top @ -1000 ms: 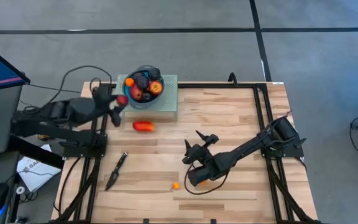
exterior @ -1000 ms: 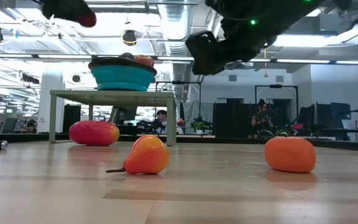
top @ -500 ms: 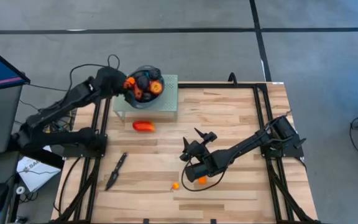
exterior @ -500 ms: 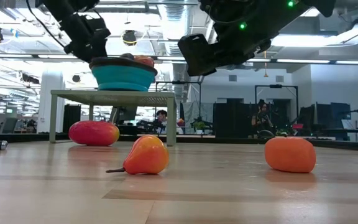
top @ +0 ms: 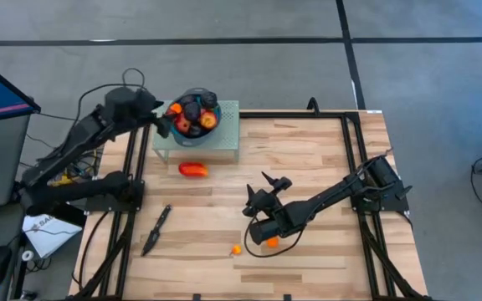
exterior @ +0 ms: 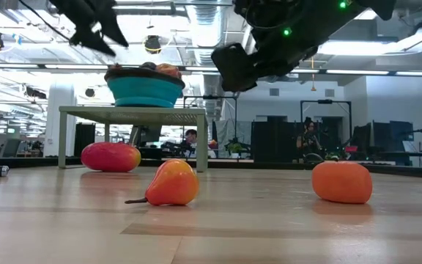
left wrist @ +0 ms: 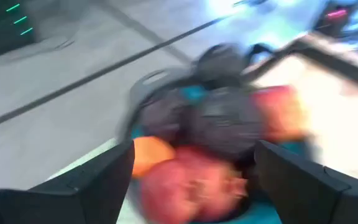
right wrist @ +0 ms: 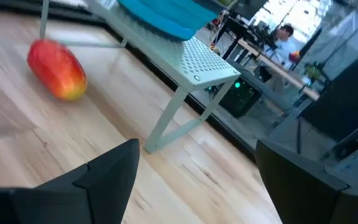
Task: Pick & Place Fruit
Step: Put the orange tangerine into the blue serving bowl on the shelf
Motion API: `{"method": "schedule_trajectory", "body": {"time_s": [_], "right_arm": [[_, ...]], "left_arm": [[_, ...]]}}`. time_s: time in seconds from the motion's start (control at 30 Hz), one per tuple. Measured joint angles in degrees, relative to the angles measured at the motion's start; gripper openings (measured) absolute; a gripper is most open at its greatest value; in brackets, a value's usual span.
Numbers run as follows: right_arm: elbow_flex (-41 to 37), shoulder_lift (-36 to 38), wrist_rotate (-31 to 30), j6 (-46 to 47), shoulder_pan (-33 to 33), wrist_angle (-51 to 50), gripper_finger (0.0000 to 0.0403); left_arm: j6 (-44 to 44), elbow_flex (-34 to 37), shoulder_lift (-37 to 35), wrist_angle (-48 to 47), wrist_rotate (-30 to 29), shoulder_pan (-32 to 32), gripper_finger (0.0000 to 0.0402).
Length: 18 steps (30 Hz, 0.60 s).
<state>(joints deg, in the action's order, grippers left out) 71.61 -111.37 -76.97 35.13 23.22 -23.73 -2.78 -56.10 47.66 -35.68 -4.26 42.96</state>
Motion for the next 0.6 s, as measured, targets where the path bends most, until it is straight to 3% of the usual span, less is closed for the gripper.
{"method": "schedule_trajectory", "body": {"time_s": [0.07,0.13,0.2,0.3,0.4,0.5,0.6], "right_arm": [[0.0,0.1,1.6,-3.4,0.5,-1.8,0.0315],[-0.1,1.6,6.9,-6.1,1.3,-6.3,0.0315],[0.1,4.4,15.6,-6.8,1.9,-11.2,0.0315],[-1.0,7.8,32.8,-8.0,2.4,-17.1,0.0315],[-3.4,10.6,48.4,-11.1,3.9,-16.2,0.0315],[-5.1,12.5,63.2,-13.8,5.9,-12.9,0.0315],[-6.8,12.7,67.6,-14.7,7.2,-8.8,0.0315]], "left_arm": [[0.9,-0.1,-2.9,0.0,5.2,-1.5,0.0325],[0.4,-0.1,-5.7,-0.3,10.5,-4.2,0.0318],[-0.7,0.2,-7.9,0.0,14.7,-8.8,0.0309],[-1.8,2.6,-10.3,0.1,16.3,-18.7,0.0295],[-2.4,6.8,-11.1,0.0,14.0,-29.5,0.0283],[-5.5,11.3,-10.1,1.2,7.6,-40.8,0.0273],[-8.9,15.5,-7.5,4.7,0.2,-50.8,0.0266]]}}
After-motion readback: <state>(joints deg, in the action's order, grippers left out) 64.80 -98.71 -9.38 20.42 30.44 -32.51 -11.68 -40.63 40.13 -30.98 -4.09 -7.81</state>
